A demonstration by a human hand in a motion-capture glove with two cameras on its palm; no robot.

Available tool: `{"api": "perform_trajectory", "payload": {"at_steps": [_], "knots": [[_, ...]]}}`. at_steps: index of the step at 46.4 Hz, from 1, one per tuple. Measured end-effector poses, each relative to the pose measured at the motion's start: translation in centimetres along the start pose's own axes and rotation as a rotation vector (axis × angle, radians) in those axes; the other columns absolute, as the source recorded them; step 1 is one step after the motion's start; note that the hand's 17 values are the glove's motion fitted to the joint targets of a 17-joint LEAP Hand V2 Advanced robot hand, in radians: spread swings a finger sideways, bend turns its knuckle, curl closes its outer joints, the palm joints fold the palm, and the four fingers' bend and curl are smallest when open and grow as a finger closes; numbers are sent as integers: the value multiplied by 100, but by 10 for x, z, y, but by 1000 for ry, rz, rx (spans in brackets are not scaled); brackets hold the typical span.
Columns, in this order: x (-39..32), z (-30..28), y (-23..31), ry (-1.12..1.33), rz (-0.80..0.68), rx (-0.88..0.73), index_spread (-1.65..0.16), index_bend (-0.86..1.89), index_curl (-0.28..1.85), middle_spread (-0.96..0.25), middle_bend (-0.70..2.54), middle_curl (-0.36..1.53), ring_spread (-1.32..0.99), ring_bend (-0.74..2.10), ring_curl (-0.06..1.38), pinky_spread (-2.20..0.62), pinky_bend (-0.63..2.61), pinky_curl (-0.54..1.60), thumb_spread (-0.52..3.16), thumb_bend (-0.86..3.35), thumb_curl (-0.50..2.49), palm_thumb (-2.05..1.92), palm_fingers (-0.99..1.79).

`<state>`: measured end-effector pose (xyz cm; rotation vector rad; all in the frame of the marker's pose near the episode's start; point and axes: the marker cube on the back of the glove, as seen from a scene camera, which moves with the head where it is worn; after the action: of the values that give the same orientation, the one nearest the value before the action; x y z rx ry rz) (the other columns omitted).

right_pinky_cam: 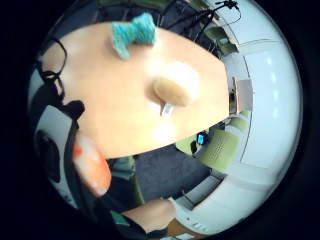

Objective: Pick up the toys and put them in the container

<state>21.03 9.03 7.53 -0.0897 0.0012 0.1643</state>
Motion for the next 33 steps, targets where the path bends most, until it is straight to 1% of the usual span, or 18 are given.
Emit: {"api": "perform_trajectory", "payload": {"at_steps": [8, 13, 19, 25, 27, 31, 33], "knots": [[-86, -69, -24, -61, -88, 94, -40, 19, 31, -46, 68, 64, -52, 95, 56, -49, 84, 39, 70, 25, 67, 71, 106], [-154, -100, -37, -40, -164, 128, -40, 19, 33, -47, 67, 65, -52, 94, 56, -49, 83, 39, 67, 24, 71, 70, 107], [-243, -123, -39, -31, -266, 138, -41, 19, 36, -47, 66, 68, -52, 93, 56, -49, 83, 39, 64, 23, 75, 70, 107], [-330, -130, -33, -20, -406, 142, -42, 19, 38, -48, 65, 70, -53, 93, 56, -49, 83, 39, 63, 23, 79, 70, 107], [-342, -129, -39, 1, -463, 154, -42, 18, 39, -48, 64, 70, -53, 93, 56, -49, 83, 39, 62, 22, 81, 69, 106], [-324, -119, -84, 72, -654, 187, -42, 18, 40, -48, 64, 72, -53, 93, 56, -49, 83, 39, 61, 22, 84, 69, 107], [-331, -115, -93, 59, -695, 181, -42, 18, 41, -48, 63, 72, -52, 93, 57, -49, 83, 39, 61, 21, 85, 68, 106]]}}
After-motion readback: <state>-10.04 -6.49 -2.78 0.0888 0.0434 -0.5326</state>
